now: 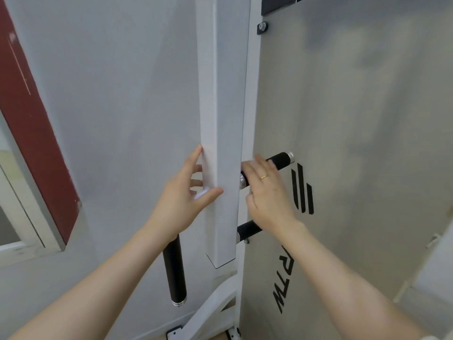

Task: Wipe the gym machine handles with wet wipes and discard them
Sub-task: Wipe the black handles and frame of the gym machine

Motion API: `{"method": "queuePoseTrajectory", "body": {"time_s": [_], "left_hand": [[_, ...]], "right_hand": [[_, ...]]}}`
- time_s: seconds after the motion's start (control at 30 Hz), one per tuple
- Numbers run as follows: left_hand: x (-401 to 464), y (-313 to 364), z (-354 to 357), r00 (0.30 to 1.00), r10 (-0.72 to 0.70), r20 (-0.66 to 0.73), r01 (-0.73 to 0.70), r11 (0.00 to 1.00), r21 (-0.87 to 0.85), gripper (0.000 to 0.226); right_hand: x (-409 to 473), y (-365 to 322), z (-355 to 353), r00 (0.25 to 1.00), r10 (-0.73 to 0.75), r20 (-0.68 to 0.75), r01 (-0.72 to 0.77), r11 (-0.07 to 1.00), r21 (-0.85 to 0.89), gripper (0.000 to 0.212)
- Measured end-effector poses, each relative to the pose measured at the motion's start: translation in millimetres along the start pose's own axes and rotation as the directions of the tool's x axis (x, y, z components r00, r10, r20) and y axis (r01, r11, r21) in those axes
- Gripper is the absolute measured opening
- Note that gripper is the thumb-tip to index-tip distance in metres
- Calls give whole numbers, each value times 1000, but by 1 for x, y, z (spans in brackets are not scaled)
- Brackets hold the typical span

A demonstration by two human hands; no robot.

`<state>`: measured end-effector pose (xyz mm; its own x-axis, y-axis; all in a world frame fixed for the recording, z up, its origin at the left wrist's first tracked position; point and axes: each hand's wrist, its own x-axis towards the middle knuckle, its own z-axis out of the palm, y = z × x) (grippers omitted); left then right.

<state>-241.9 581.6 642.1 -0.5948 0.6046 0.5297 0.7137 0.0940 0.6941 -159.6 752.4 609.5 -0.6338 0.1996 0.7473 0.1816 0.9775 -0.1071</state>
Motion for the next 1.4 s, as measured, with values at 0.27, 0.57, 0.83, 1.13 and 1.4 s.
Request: {"method": "queuePoseTrajectory", "body": {"time_s": [0.27, 0.57, 0.83, 1.13, 1.4], "left_hand": [[2, -5, -2, 996, 2, 94, -12, 993, 115, 99], [2, -11, -3, 993, -7, 121, -10, 990, 138, 99], [-2, -10, -4, 994, -4, 114, -15, 986, 166, 98], [0, -13, -3, 994, 1, 106, -22, 980, 196, 97], [2, -13, -3, 996, 1, 94, -20, 978, 208, 97]], "right_hand": [[12, 17, 5, 988, 114, -109, -96, 982, 161, 45], [11, 30, 8, 942, 243, -232, -213, 966, 147, 54], [10, 54, -1, 922, 325, -213, -306, 945, 116, 62], [11, 0, -12, 465, 825, 321, -610, 36, 792, 54], [13, 1, -30, 545, 519, 658, -281, -627, 727, 41]]}}
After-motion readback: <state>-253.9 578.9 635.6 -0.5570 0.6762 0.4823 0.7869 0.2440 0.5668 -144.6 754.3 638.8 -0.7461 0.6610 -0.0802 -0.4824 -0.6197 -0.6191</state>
